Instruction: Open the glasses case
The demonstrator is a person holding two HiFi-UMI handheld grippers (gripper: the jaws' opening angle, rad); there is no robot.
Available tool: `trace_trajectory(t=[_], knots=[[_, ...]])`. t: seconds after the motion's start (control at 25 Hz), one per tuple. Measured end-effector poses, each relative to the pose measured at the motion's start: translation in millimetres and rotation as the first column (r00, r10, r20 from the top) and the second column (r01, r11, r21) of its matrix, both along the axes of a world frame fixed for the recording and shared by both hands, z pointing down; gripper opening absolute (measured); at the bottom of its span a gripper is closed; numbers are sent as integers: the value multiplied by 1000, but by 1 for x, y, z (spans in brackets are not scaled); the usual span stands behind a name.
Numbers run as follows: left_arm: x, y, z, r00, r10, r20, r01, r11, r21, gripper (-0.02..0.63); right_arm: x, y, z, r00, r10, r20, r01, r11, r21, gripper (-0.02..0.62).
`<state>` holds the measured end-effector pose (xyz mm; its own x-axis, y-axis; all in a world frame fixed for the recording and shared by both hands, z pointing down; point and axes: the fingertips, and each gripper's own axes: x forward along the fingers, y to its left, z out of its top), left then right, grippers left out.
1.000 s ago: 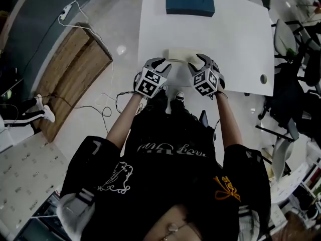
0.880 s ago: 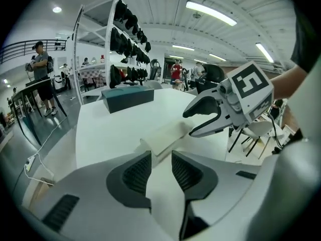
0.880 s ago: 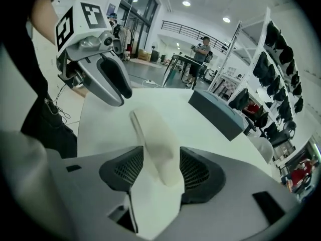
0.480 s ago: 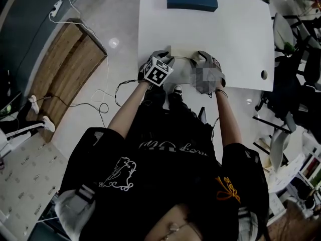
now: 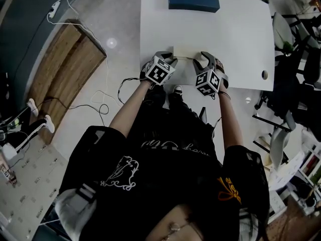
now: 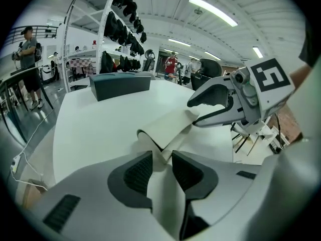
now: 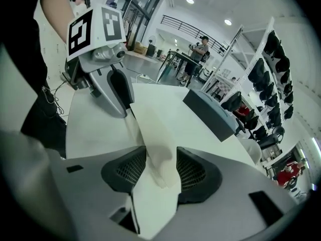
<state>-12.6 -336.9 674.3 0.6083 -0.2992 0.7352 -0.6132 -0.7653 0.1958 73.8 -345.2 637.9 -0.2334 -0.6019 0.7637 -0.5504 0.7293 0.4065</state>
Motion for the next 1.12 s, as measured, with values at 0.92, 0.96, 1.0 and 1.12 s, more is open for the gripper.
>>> trace_trajectory(t=[0.92,0.96,1.0,1.12], knots=[[-5,-2,4,998,52,43,-52,999,11,110,9,-105,-6,987,155,46,-154,988,-12,118],[-5,-3,4,998,49,42,-50,999,10,107,9,-105,-5,985,166,52,-165,986,-18,120],[-6,-3,4,998,47,41,-47,999,9,106,10,-106,-5,983,176,59,-175,984,-22,121],[-6,-4,3,998,40,40,-41,999,8,106,10,-103,-9,977,194,89,-192,981,-30,124]])
